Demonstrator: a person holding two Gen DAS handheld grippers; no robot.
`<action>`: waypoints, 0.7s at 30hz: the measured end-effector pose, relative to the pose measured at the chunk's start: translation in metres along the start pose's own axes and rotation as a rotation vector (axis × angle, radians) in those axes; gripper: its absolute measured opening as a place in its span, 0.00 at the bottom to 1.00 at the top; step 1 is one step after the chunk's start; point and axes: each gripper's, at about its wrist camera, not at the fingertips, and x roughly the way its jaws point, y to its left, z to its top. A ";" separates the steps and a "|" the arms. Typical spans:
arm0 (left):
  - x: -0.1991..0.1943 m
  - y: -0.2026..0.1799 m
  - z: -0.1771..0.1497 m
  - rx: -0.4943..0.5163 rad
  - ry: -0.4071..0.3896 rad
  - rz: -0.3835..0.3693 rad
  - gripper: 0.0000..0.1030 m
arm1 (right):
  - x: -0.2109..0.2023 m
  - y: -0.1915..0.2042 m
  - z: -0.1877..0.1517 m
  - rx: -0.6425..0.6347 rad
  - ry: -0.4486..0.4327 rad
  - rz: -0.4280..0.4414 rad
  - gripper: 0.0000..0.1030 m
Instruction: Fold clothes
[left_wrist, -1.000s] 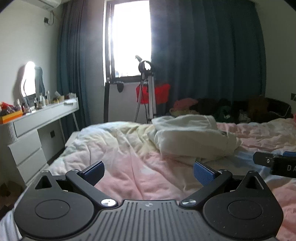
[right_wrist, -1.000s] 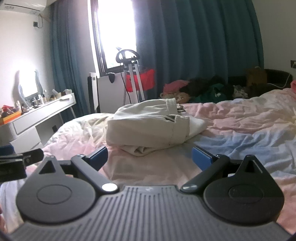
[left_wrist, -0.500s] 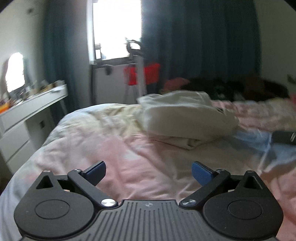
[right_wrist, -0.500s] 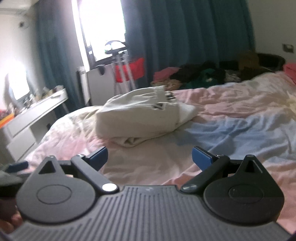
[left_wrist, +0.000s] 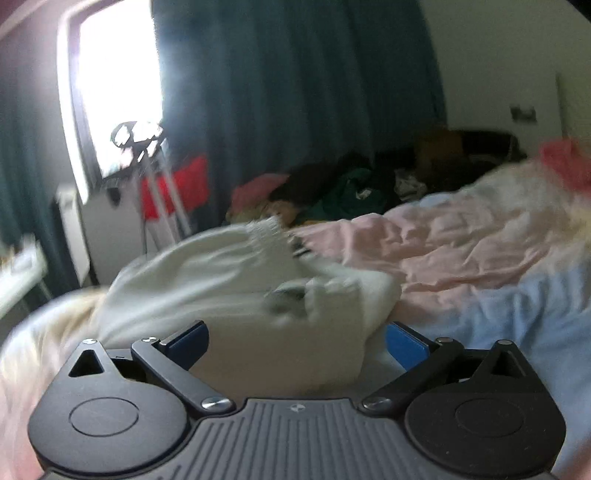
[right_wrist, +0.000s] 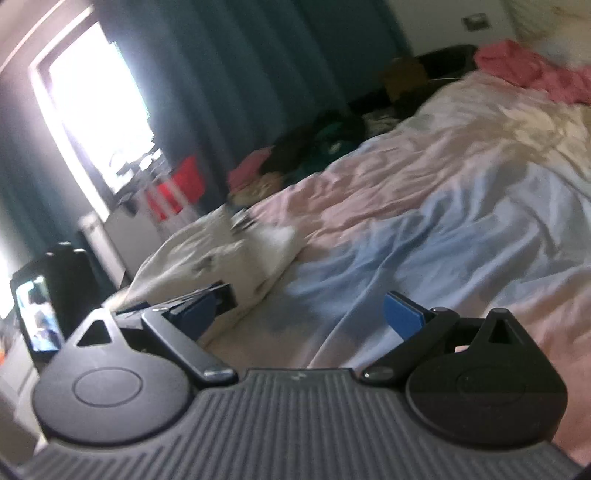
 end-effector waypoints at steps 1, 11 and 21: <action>0.009 -0.008 0.003 0.031 -0.003 0.020 1.00 | 0.005 -0.009 0.003 0.045 -0.021 -0.003 0.96; 0.037 -0.020 0.041 0.179 -0.128 0.108 0.09 | 0.043 -0.035 -0.006 0.126 -0.120 -0.074 0.96; -0.124 0.100 0.037 -0.053 -0.275 0.098 0.04 | 0.014 0.009 -0.015 -0.056 -0.226 0.061 0.96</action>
